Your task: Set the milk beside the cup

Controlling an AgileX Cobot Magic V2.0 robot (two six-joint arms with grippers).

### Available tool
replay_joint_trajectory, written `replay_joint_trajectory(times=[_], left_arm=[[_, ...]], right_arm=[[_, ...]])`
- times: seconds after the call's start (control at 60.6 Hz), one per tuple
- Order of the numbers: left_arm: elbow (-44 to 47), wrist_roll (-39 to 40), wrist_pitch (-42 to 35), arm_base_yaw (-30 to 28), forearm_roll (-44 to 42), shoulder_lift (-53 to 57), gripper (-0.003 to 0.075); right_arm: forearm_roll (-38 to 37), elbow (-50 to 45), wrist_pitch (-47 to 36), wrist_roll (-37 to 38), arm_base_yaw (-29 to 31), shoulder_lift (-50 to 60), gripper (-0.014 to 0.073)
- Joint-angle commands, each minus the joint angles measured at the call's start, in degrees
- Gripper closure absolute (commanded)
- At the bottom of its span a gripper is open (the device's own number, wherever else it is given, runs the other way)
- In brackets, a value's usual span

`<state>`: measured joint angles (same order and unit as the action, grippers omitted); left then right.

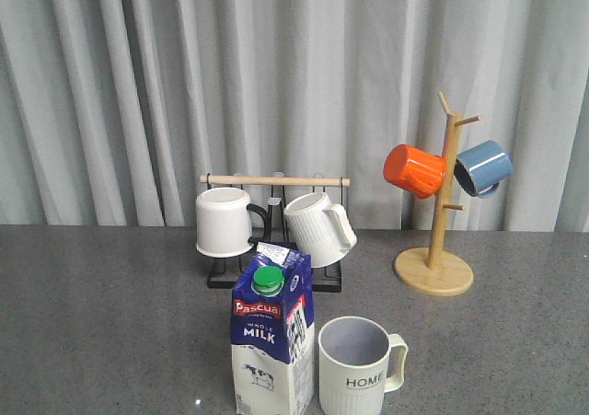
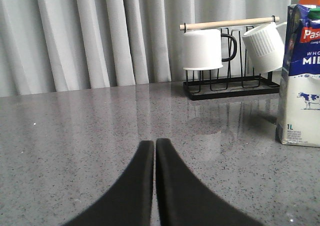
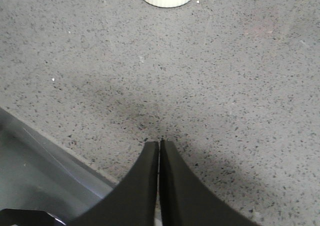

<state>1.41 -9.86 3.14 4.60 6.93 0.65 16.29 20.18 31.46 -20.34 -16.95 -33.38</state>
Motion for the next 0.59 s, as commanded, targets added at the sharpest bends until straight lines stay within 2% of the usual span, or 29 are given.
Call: replay_joint_trajectory(times=[0.0,0.165,0.281,0.363,0.446,0.578], left_arm=[[1.2,0.4,-4.2,0.0,0.1,0.2,0.0726],[1.2,0.4,-4.2,0.0,0.1,0.2,0.0726],[1.2,0.4,-4.2,0.0,0.1,0.2,0.0726],[1.2,0.4,-4.2,0.0,0.1,0.2,0.0726],[1.2,0.4,-4.2,0.0,0.1,0.2,0.0726],[1.2,0.4,-4.2,0.0,0.1,0.2,0.0726]], right_arm=[[-1.3,1.7,-4.7,0.8,0.2,0.9,0.0599],[-8.9,1.7,-8.8,6.2,0.3,5.0,0.0599],[-18.4,0.2,-12.5,16.1,0.4,7.5,0.0599],[-23.2,-2.6,-16.8,22.9,2.6,9.4,0.0599],[-24.2,-6.0,-20.9,26.3,5.5,12.0,0.0599],[-24.1,-10.8,-26.9,26.5,9.4,17.2,0.0597]])
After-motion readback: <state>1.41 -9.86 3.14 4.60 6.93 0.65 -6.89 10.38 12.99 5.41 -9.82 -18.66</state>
